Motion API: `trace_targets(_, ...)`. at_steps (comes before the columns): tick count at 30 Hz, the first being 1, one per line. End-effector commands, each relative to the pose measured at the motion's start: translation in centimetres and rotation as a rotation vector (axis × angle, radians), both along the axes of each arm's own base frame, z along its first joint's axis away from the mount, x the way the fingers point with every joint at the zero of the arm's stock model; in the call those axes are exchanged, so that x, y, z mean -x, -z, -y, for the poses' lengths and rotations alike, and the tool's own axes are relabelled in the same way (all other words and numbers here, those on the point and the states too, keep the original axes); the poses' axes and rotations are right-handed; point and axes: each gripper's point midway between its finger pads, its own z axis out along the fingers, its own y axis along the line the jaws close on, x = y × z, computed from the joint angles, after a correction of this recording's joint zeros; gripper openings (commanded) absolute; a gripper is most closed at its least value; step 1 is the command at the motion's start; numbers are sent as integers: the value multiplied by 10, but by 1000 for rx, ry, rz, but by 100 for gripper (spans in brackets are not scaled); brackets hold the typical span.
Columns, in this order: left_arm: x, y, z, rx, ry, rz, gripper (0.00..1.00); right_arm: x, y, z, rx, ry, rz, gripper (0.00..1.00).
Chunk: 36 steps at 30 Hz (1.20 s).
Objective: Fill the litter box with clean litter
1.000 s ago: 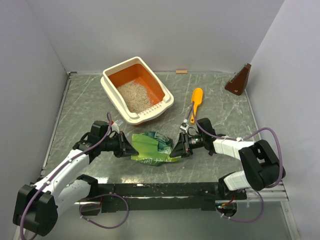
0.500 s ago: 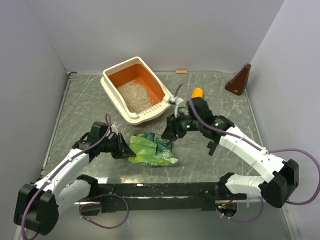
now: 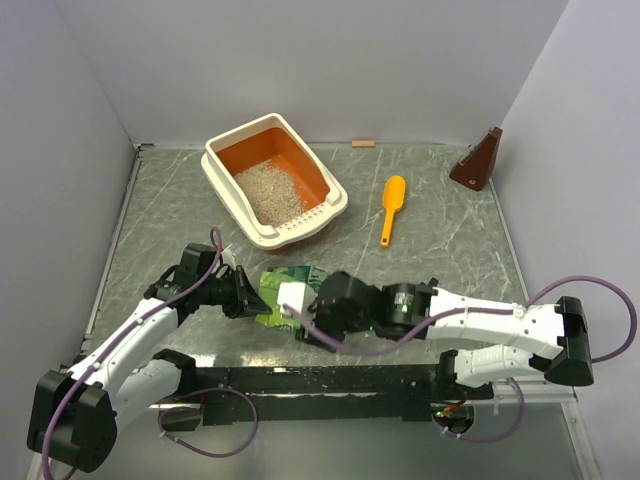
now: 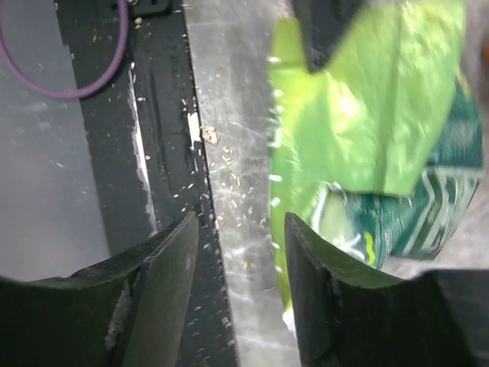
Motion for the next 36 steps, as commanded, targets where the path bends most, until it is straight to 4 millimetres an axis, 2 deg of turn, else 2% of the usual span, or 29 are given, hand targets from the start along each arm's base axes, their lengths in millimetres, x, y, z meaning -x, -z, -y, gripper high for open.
trace_targets(1, -13, 4, -8, -53, -50, 50, 1, -3, -6, -7, -44, -51, 266, 60)
trace_targets(5, -14, 5, -8, -53, -53, 47, 1, 5, 4, -16, -25, -85, 343, 62)
trace_targets(15, -13, 2, -7, -45, -46, 52, 1, -8, 28, -19, 38, -47, 591, 63)
trace_targets(20, -13, 2, -7, -44, -45, 56, 1, -12, 39, -17, 61, -34, 606, 63)
trace_targets(29, -12, 4, -7, -45, -40, 42, 1, -16, 72, -10, 100, -19, 566, 63)
trace_targets(36, -12, 4, -7, -48, -41, 39, 1, -34, 90, 0, 112, 33, 529, 61)
